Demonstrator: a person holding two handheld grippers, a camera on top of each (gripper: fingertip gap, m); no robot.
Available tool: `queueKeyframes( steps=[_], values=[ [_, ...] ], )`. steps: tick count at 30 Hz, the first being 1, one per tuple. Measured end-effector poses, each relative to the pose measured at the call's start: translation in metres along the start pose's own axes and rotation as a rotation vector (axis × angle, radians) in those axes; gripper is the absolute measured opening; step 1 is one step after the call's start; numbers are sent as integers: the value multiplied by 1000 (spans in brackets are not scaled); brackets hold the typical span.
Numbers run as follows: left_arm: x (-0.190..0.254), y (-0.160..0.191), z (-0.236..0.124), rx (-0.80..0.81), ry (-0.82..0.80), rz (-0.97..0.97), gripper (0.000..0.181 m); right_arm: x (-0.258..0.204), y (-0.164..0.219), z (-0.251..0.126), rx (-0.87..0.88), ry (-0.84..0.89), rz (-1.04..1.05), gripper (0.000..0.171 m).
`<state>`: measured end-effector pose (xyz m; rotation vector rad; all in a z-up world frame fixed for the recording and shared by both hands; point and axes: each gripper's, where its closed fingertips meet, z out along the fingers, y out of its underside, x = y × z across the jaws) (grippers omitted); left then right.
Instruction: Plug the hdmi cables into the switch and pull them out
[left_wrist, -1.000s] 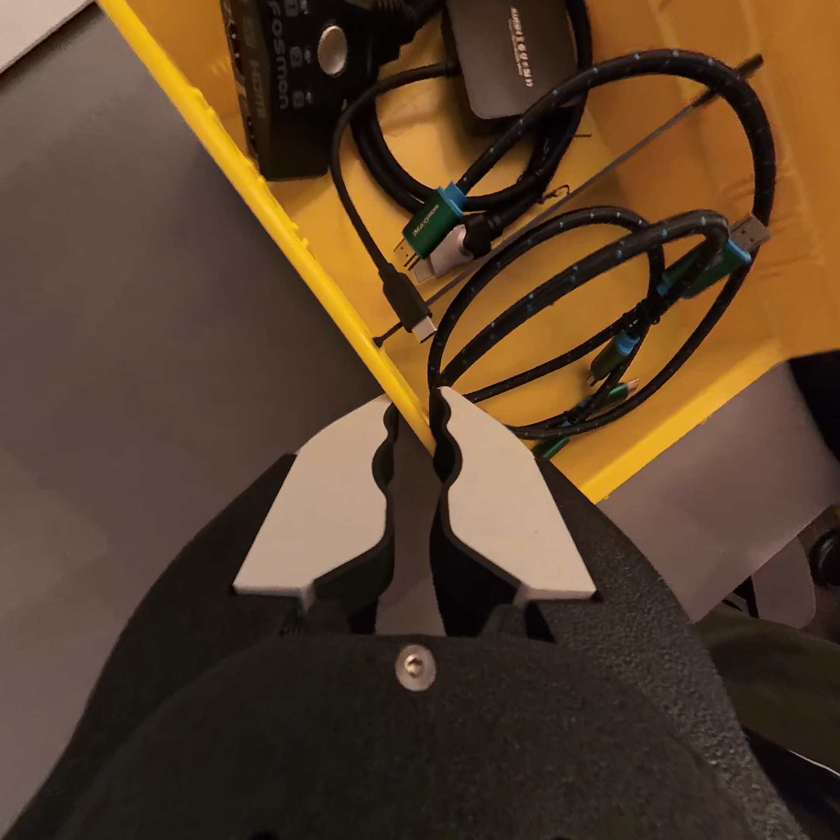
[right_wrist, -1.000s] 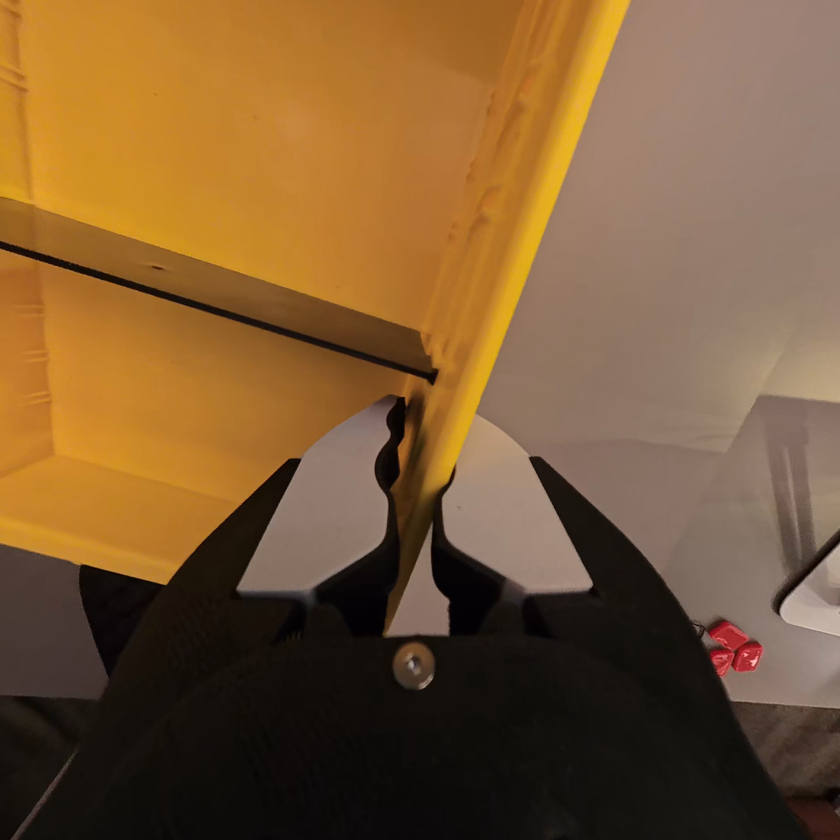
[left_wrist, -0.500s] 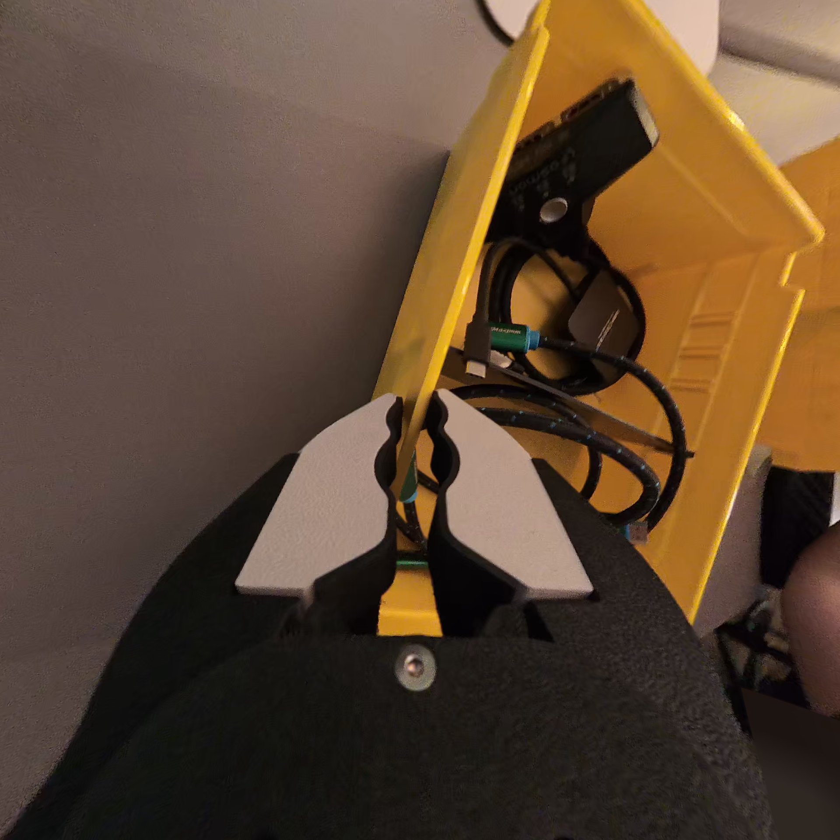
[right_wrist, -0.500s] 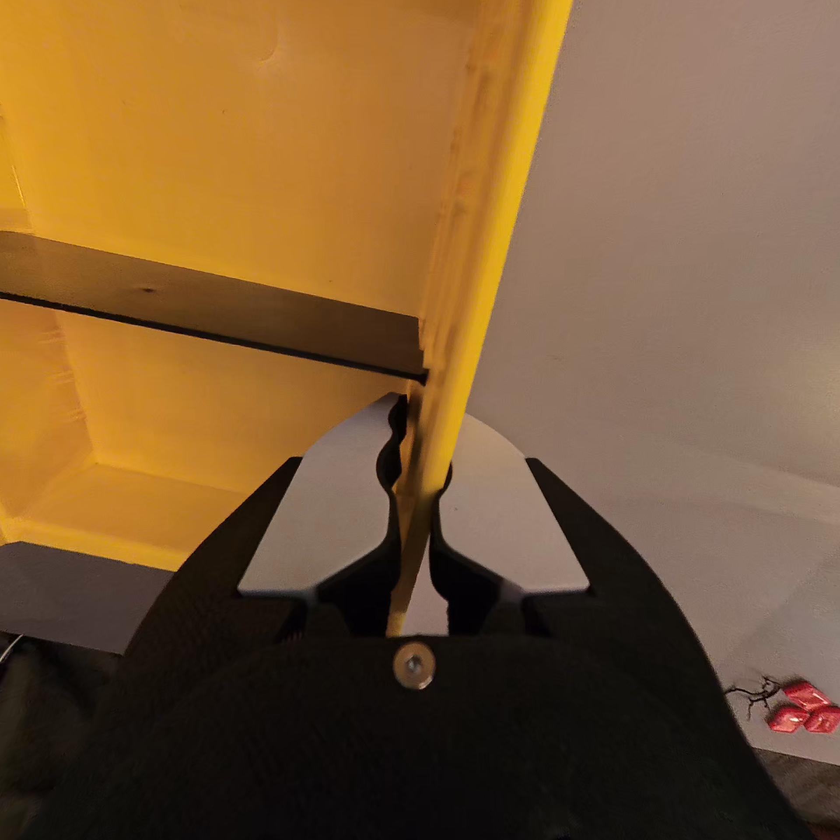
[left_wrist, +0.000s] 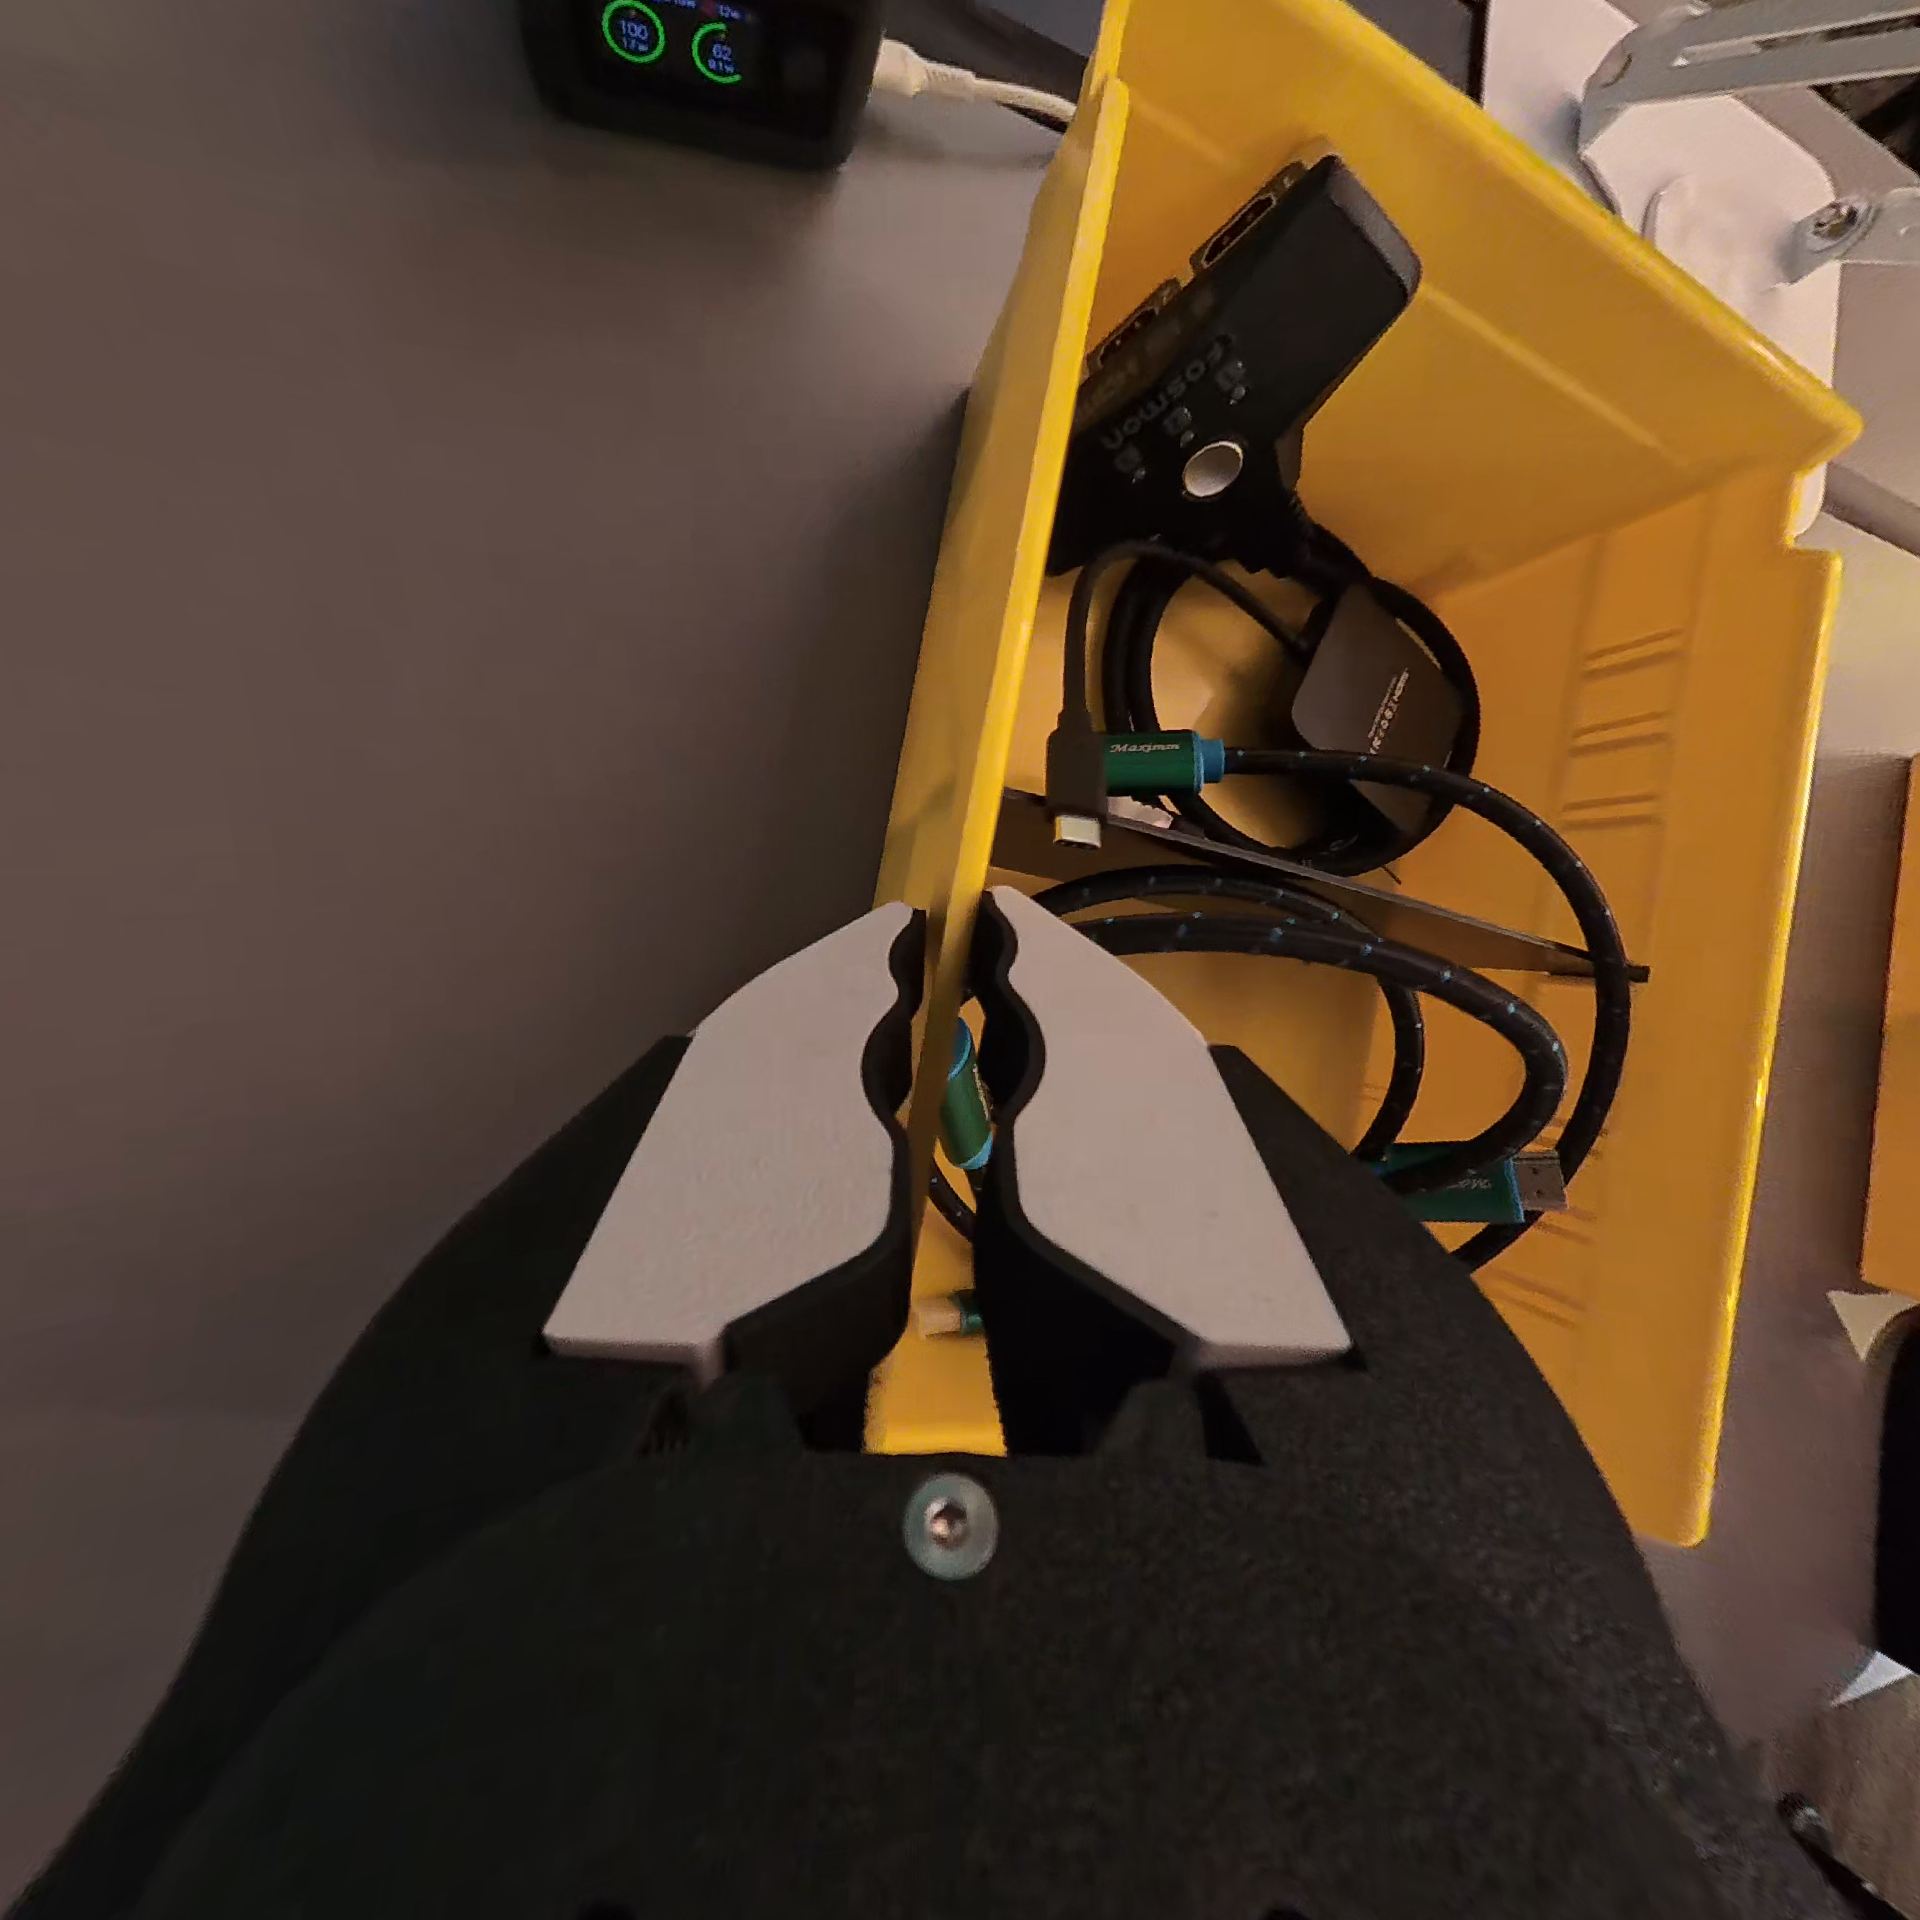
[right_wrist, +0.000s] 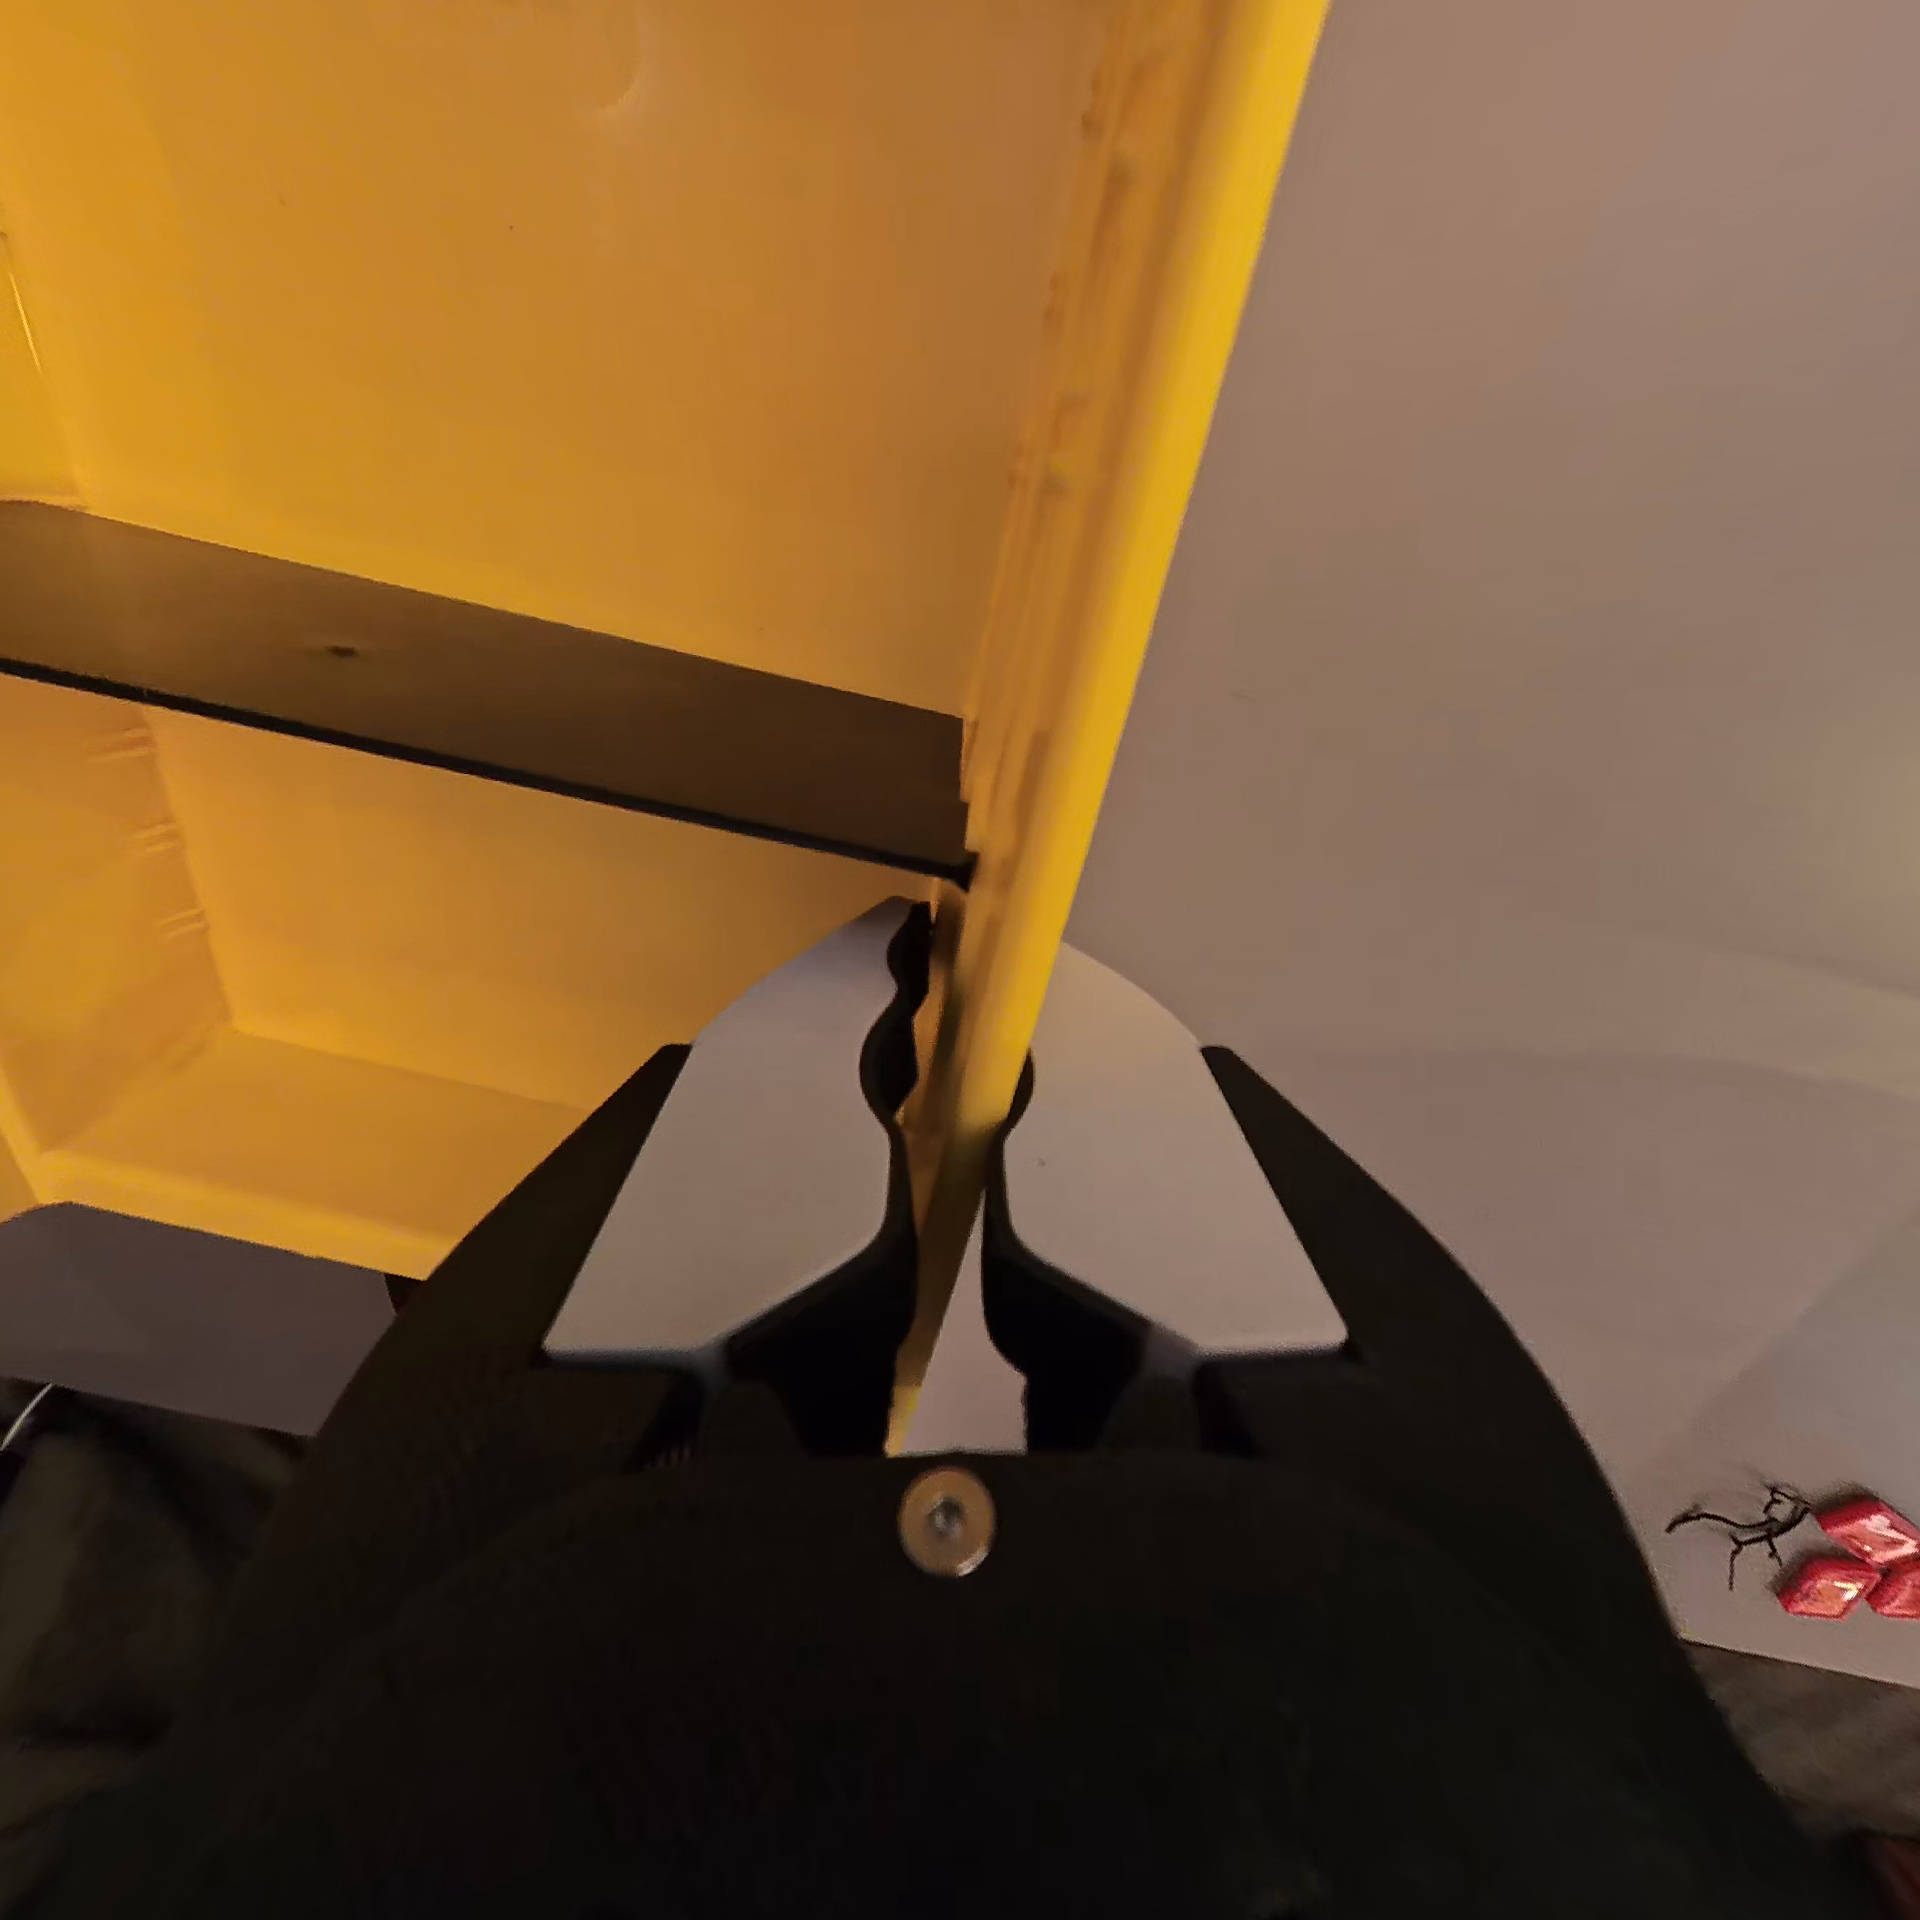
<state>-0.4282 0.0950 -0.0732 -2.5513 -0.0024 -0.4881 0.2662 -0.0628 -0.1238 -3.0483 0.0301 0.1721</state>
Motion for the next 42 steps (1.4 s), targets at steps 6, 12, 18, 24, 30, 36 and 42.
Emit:
queueKeyframes(
  steps=[6,12,18,24,30,36,42],
  values=[
    [-23,-4,-9,81,-22,-72,7,4,3,0,-6,32,11,9],
    [-38,-6,-15,138,-25,-154,8,3,6,0,1,17,15,8],
    [-40,-10,-15,178,-4,-200,9,8,14,-1,-9,23,39,8],
    [-43,-12,-15,198,-18,-229,10,13,14,-1,3,28,47,8],
    [-40,-22,-24,262,-16,-228,9,14,7,0,21,42,58,9],
    [-4,-58,-80,527,99,-176,20,14,9,-4,51,54,43,23],
    [161,-78,-156,796,508,156,21,27,-27,-61,374,222,24,42]
  ],
)
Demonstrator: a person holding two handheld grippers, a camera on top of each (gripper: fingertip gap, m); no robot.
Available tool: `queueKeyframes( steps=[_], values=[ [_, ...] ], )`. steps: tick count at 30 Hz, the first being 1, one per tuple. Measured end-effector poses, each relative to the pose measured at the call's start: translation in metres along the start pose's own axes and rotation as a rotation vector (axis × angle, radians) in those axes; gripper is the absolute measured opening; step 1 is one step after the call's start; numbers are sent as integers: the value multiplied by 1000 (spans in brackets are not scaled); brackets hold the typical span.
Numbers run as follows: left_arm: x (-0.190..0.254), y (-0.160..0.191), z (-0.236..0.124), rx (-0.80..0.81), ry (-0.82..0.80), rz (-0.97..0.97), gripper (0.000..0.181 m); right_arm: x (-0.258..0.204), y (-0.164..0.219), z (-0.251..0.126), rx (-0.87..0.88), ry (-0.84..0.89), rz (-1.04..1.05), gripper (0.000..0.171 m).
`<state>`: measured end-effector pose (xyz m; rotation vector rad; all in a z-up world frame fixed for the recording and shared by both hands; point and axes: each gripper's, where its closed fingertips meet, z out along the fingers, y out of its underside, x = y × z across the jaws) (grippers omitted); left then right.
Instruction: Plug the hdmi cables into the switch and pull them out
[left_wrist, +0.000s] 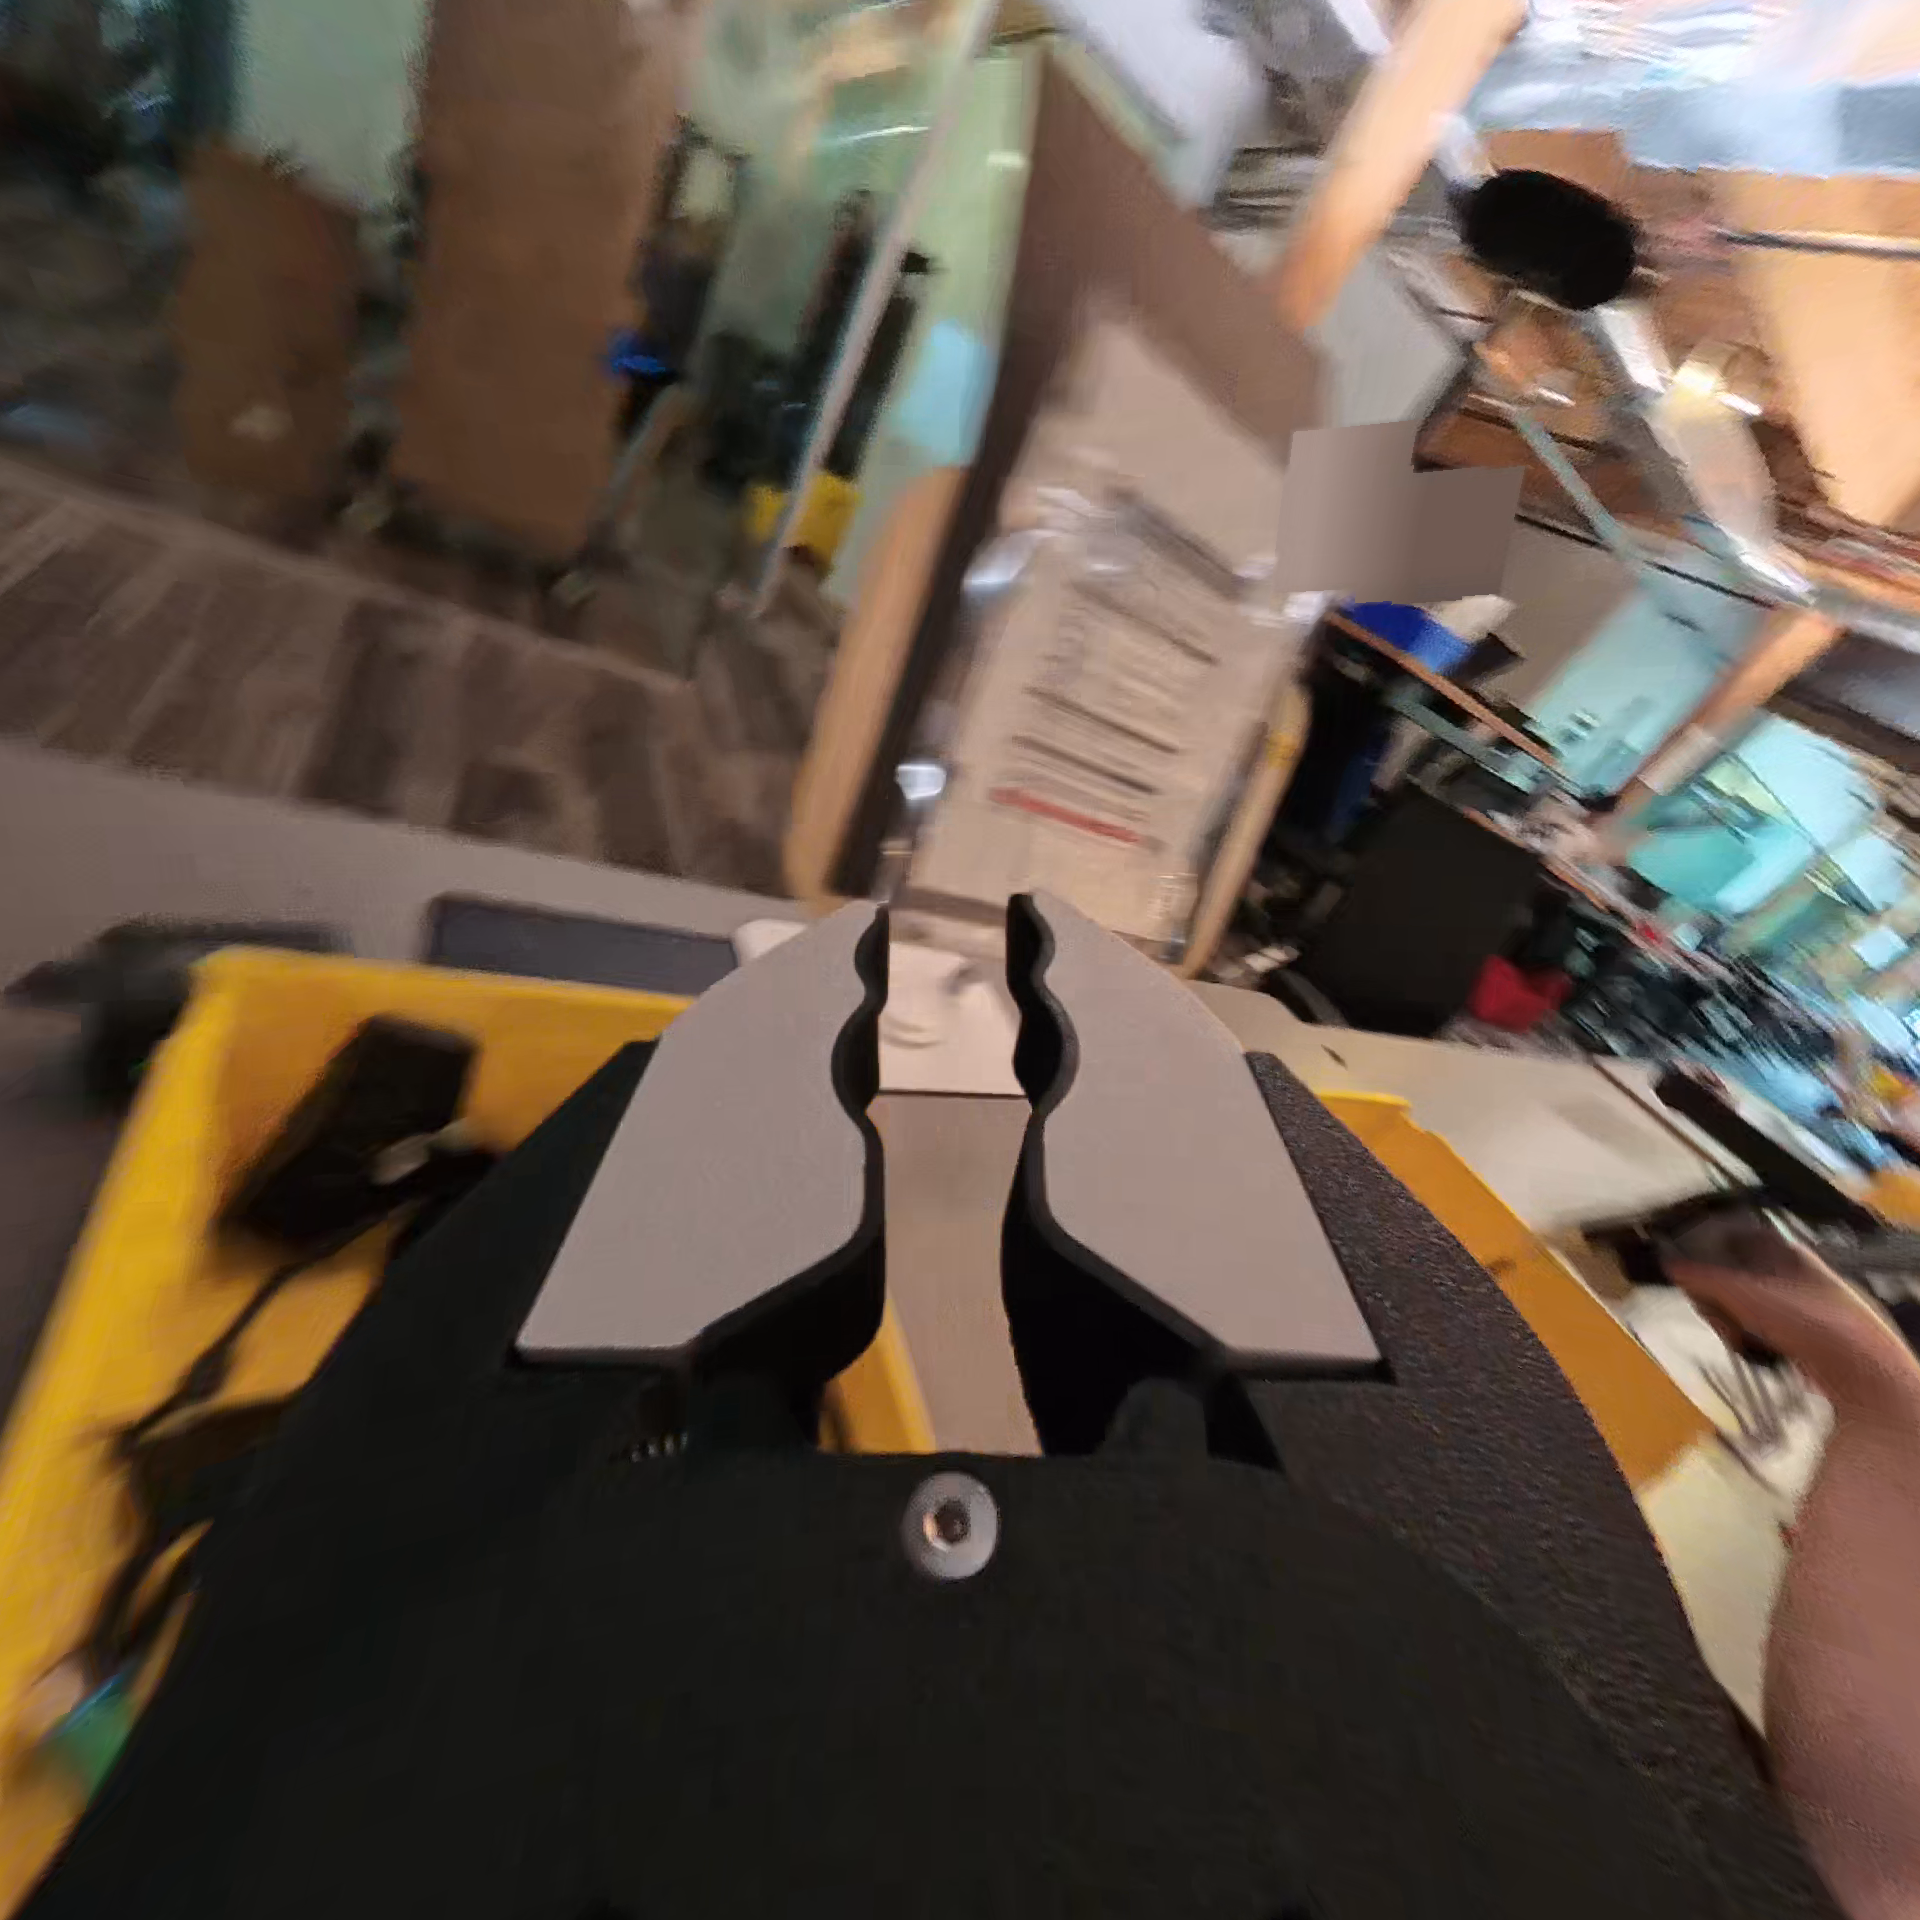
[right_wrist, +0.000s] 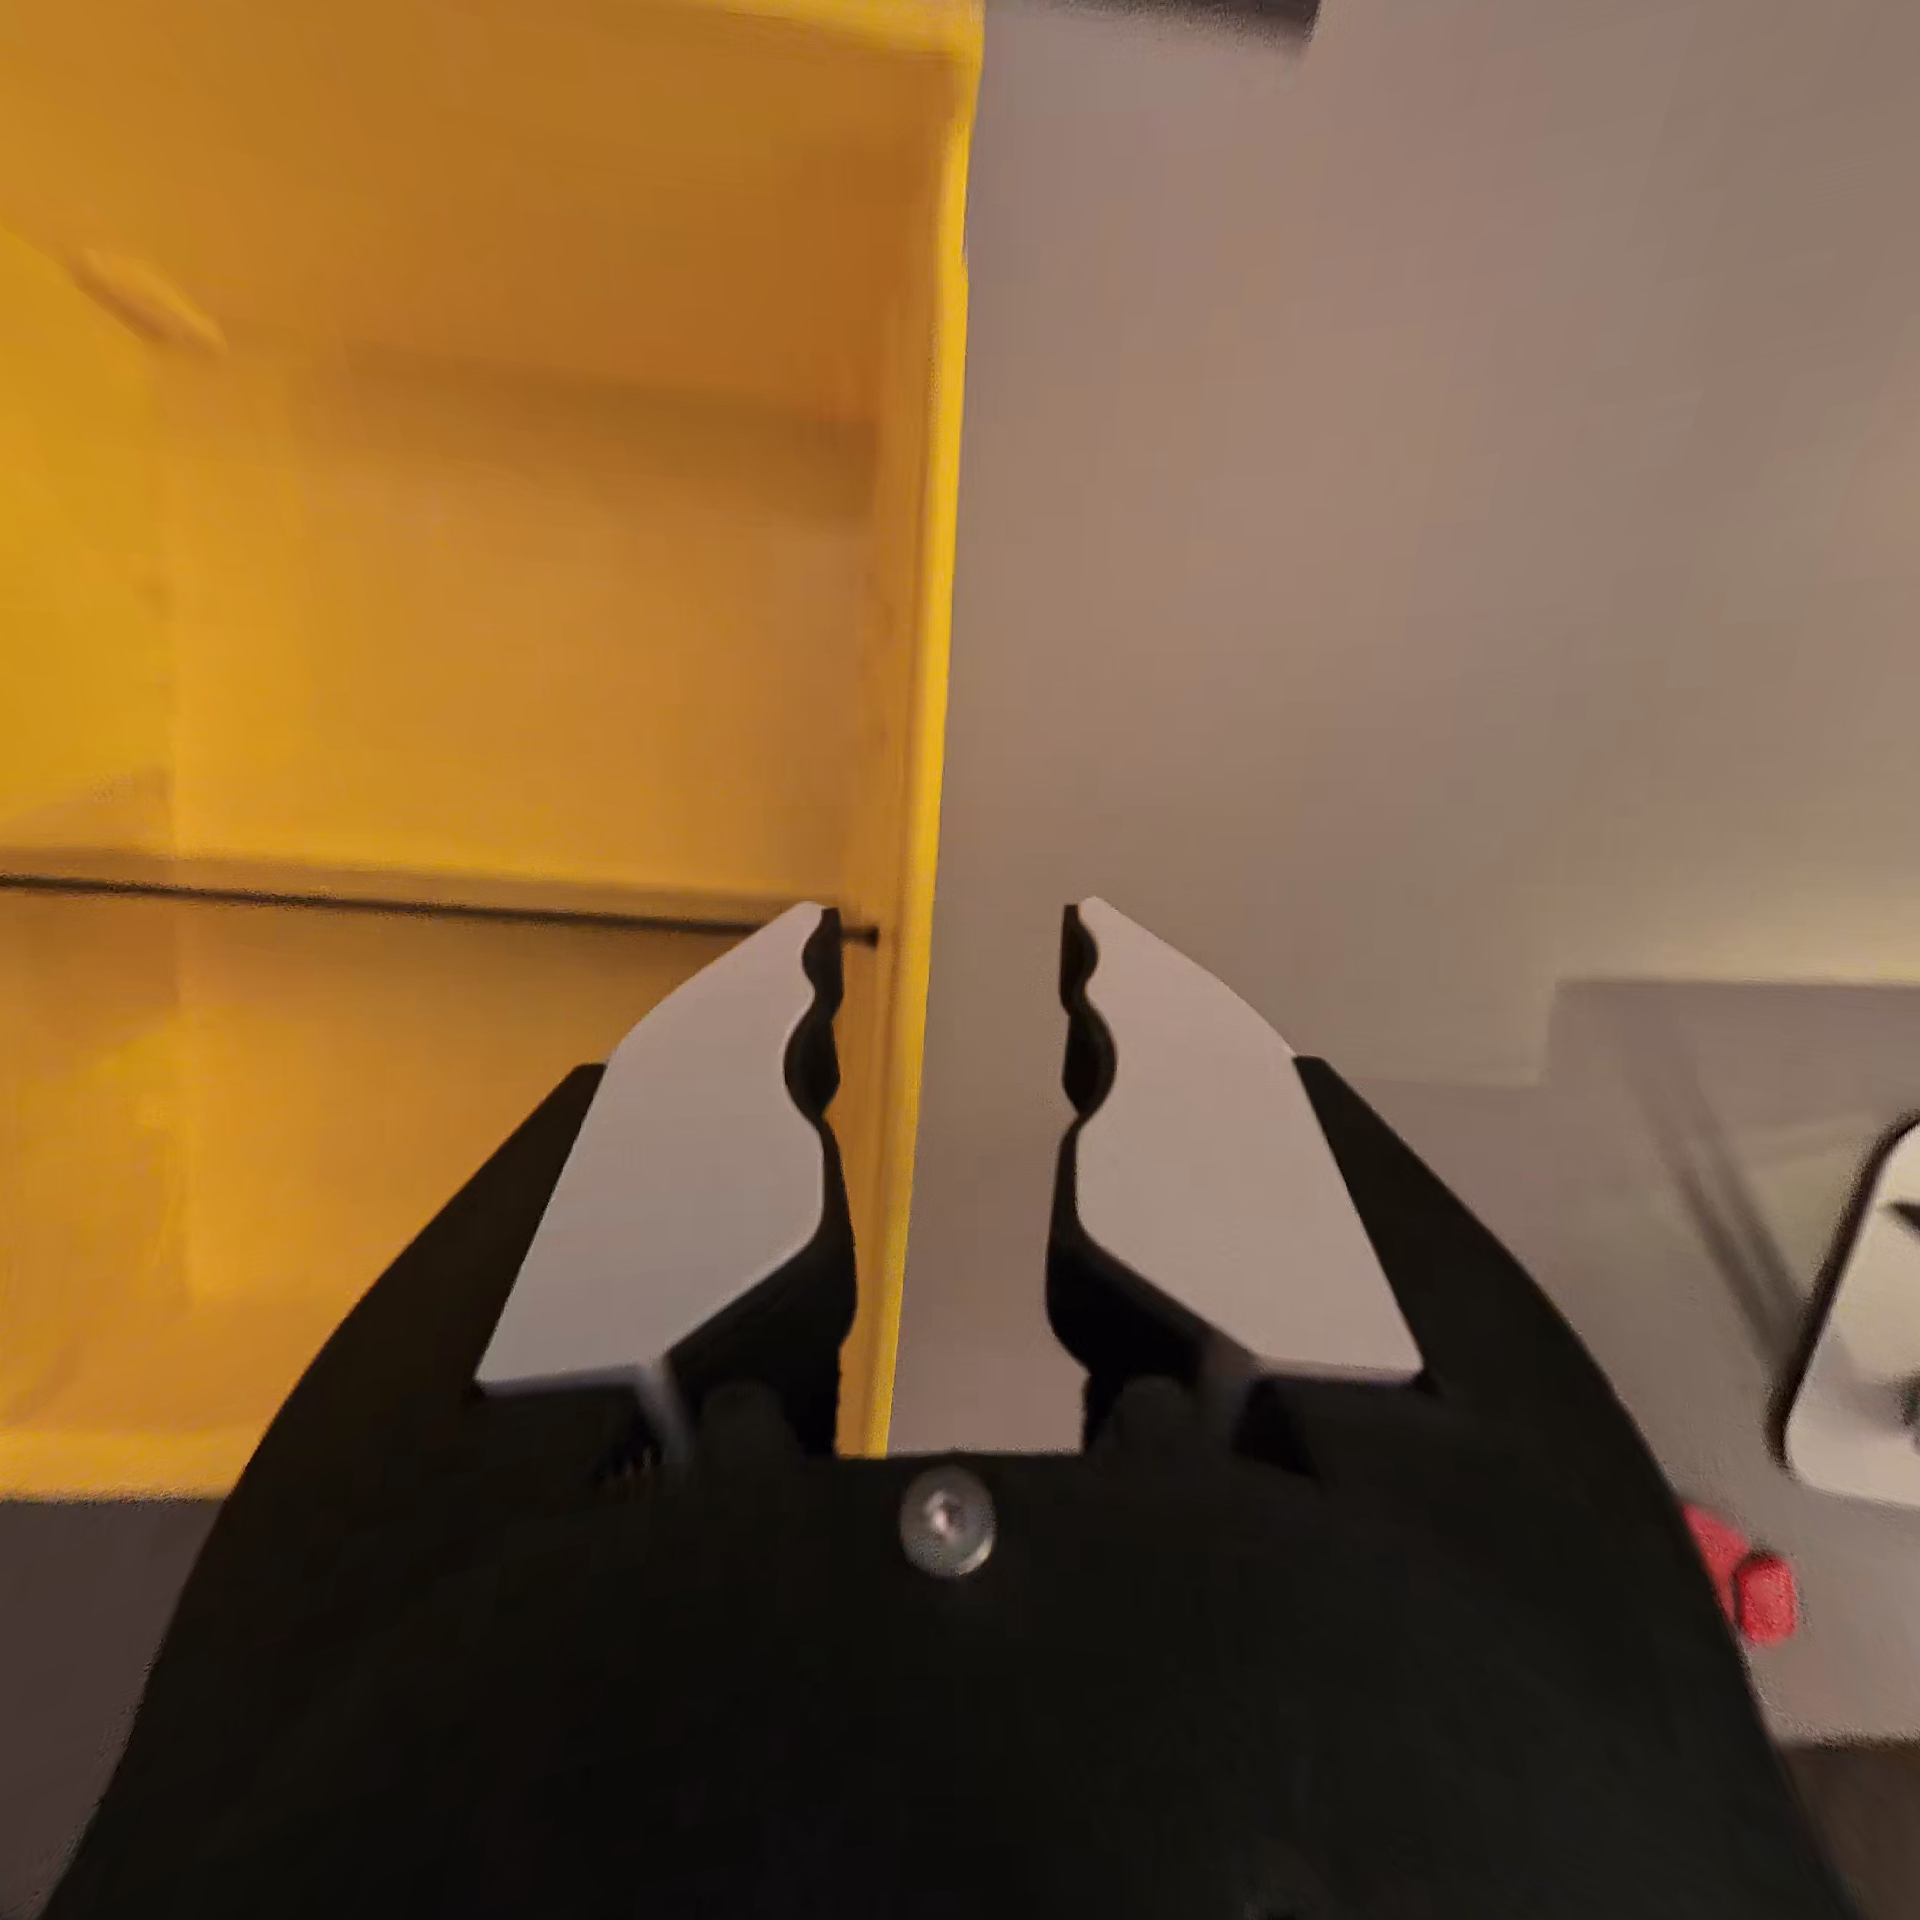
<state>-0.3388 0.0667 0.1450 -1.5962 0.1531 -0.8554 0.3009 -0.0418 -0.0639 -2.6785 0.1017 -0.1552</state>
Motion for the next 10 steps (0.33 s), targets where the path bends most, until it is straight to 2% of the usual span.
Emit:
queueKeyframes(
  steps=[2,4,6,8,10],
  values=[
    [72,7,19,7,191,114,21,1,-37,-20,205,77,-39,43],
    [127,15,27,98,296,171,23,-7,-79,-45,470,149,-66,46],
    [160,19,23,292,335,192,23,-39,-115,-73,763,100,-98,48],
    [178,21,15,473,311,281,23,-82,-134,-94,994,-46,-115,50],
    [181,25,15,541,214,421,24,-108,-140,-106,1138,-149,-100,59]
  ],
)
